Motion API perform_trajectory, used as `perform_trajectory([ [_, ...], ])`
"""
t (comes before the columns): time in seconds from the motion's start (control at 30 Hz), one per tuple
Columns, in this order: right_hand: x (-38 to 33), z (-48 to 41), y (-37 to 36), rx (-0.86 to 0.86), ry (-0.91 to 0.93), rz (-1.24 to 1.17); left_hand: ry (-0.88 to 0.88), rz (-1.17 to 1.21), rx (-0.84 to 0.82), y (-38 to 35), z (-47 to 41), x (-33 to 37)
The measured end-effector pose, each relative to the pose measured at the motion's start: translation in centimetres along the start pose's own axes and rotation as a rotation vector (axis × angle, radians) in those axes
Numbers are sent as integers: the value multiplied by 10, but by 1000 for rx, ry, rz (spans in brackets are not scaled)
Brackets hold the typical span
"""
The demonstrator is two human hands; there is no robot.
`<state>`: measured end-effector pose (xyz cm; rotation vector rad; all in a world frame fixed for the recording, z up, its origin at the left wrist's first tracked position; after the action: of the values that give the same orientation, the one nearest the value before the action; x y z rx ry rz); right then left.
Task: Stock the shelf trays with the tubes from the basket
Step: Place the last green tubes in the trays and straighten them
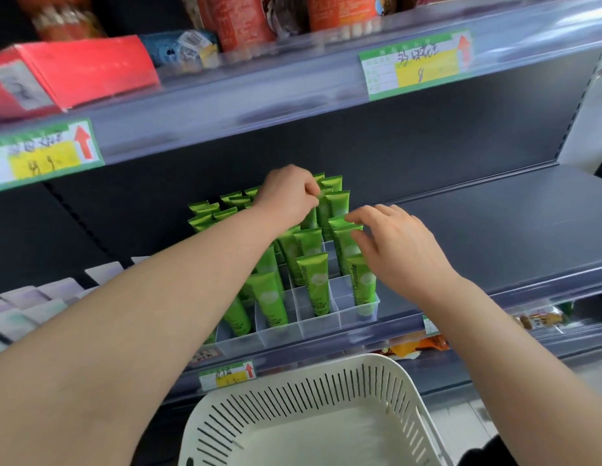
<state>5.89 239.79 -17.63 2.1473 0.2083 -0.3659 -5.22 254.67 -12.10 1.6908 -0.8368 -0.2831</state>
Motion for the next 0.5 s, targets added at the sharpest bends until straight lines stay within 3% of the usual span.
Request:
perform_trajectory([
  [0.07,-13,-5,-4,0,45,-8,13,0,0,6,5,-12],
  [0.3,-39,-18,-35,-271,171,246,29,5,-7,10,24,-32],
  [0.5,-41,-20,-35,-320,171,255,14,17,6,7,26,-29],
])
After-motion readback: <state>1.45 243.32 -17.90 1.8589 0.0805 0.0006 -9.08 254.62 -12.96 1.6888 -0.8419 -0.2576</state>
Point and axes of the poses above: each hand's wrist, its own z-axis away from the middle knuckle, its own y-axis out of the back of the hand, x = y × z, the point moved 1 cm from there along -z, towards the middle knuckle, and after that the axes turned 5 degrees about -z, right-handed, at the moved point
